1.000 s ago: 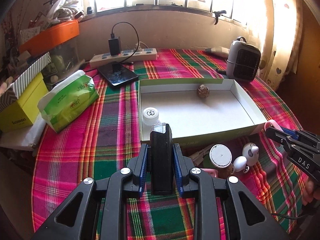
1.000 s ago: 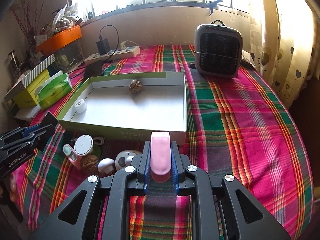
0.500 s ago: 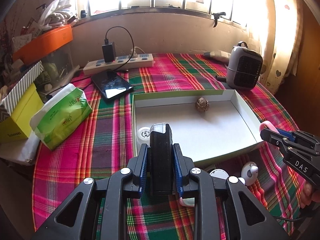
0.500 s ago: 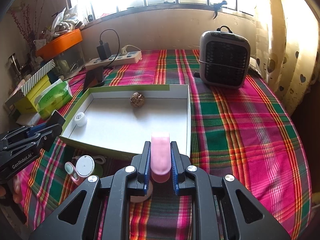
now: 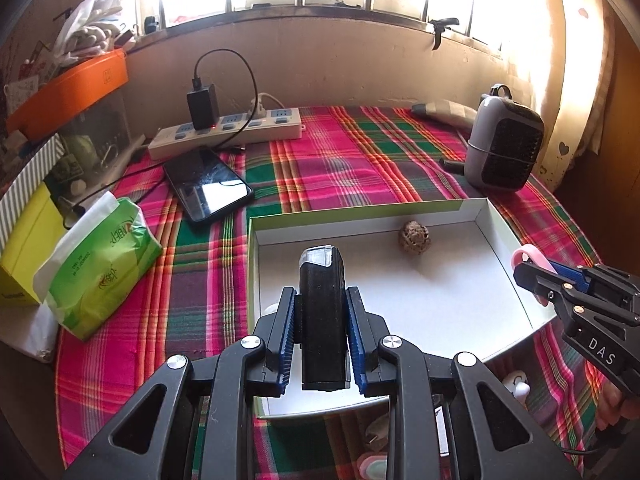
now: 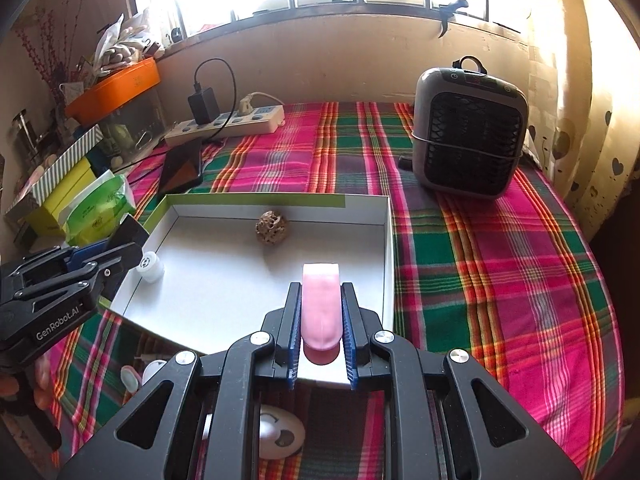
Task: Organize objects
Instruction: 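Carry the black case and pink clip over the tray with both grippers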
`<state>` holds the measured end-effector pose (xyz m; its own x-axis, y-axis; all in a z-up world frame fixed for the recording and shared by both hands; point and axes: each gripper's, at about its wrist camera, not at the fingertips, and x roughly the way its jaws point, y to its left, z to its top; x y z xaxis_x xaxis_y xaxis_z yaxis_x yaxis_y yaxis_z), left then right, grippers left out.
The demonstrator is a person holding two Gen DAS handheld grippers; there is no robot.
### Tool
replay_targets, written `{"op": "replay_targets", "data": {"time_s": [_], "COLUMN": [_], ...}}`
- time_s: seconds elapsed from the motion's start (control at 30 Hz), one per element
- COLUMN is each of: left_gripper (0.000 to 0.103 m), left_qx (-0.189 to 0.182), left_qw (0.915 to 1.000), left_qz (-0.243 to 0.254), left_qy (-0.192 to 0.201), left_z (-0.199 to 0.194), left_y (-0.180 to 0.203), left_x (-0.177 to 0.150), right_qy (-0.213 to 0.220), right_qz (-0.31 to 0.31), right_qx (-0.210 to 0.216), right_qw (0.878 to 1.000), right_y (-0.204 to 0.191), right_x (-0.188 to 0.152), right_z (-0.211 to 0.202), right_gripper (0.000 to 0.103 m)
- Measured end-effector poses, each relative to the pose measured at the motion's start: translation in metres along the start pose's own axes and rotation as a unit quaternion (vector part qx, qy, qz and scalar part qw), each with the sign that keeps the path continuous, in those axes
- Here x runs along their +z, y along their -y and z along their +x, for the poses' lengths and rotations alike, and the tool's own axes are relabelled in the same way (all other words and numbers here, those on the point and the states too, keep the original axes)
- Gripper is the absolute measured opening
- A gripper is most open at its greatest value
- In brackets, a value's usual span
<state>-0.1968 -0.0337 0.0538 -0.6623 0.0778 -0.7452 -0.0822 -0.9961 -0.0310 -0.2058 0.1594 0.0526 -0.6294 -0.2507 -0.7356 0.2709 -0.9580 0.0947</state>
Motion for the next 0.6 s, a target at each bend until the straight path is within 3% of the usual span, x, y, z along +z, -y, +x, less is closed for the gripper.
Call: {"op": "replay_targets", "data": {"time_s": [0.6], "left_gripper": [0.022], "left_qx": [0.006], "left_qw": [0.9997], "left_qz": [0.004], "left_qy": [-0.023], "left_z": [0.044], "left_y": [0.004], "left_x": [0.020], "right_qy": [-0.021], "right_qz": [-0.004], "right_qx": [0.002], "right_qw": [1.000], "right_y": [0.000], "right_x": [0.031], "right_z": [0.046], "right_gripper": [0.019]}}
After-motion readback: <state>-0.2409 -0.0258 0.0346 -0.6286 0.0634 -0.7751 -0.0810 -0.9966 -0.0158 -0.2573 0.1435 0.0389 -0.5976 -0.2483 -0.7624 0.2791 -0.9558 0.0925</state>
